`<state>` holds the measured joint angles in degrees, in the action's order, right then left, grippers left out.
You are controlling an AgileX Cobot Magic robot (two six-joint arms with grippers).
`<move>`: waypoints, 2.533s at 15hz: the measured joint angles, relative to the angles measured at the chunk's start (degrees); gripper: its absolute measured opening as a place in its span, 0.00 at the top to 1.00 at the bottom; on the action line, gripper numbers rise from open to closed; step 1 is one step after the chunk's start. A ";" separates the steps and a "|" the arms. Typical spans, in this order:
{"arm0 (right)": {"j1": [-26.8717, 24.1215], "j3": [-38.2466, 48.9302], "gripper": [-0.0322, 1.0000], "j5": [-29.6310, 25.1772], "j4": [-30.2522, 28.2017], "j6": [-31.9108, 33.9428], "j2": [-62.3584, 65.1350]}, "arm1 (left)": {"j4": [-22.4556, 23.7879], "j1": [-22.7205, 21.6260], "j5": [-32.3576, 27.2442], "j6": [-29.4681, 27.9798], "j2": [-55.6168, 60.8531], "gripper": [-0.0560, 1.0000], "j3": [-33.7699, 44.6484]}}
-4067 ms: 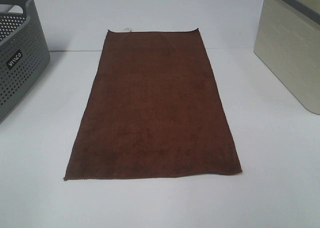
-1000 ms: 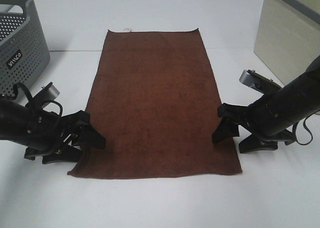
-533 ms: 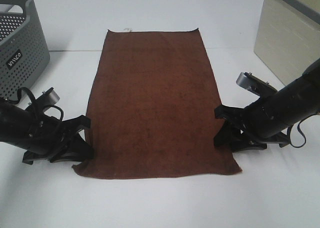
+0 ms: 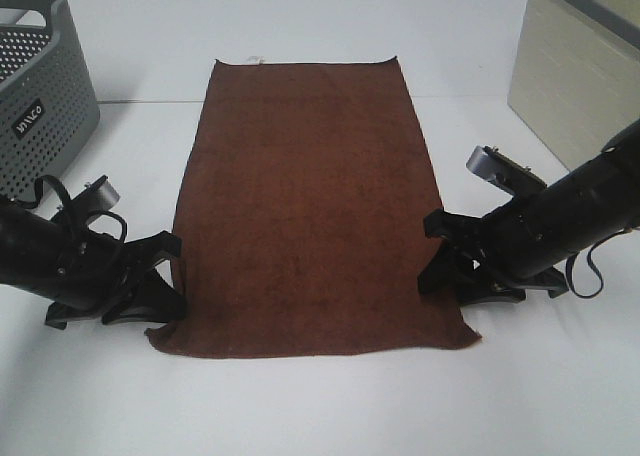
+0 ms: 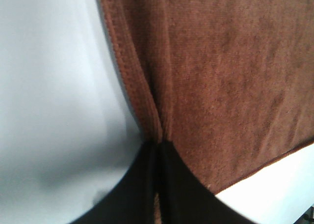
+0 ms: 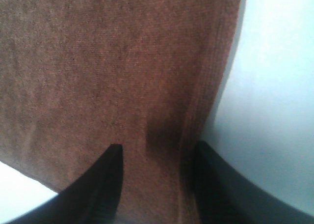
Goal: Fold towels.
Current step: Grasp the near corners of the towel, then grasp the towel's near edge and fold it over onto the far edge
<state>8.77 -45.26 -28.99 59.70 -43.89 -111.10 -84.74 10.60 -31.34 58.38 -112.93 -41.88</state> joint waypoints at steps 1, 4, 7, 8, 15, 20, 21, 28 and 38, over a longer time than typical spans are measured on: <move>0.40 -0.11 0.55 -0.40 0.63 -0.23 -0.29 | 0.00 0.00 -0.06 0.29 0.00 0.95 0.00; 2.92 -0.40 0.71 -0.74 2.06 -0.17 -1.43 | 0.17 0.00 -0.11 0.63 0.00 0.95 0.00; 2.92 -0.40 0.97 0.11 -0.17 3.27 -1.15 | 1.72 0.00 -0.63 0.69 0.74 0.95 0.00; 2.92 -0.34 0.97 0.52 -1.20 3.78 -0.57 | 1.89 0.00 -1.15 0.69 1.43 0.95 0.00; 2.98 -0.17 0.97 2.92 -5.50 6.02 2.75 | 2.75 0.00 -1.55 0.00 2.41 0.95 0.00; 2.98 -0.17 0.97 1.66 -8.19 9.85 2.75 | 4.81 0.00 -1.78 -0.69 2.41 0.95 0.00; 2.98 -0.17 0.97 0.80 -8.77 10.26 2.75 | 4.93 0.00 -1.78 -0.69 2.41 0.95 0.00; 2.98 -0.11 0.97 -4.98 -22.29 25.32 12.43 | 6.13 0.00 -1.83 -1.95 7.73 0.95 5.50; 3.21 14.15 0.97 -12.78 -27.90 33.29 28.65 | 6.30 0.11 -6.25 -3.38 24.81 0.95 21.08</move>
<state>11.97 -31.11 -41.77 31.80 -10.60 -82.45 -78.44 10.71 -37.59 55.00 -88.12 -20.80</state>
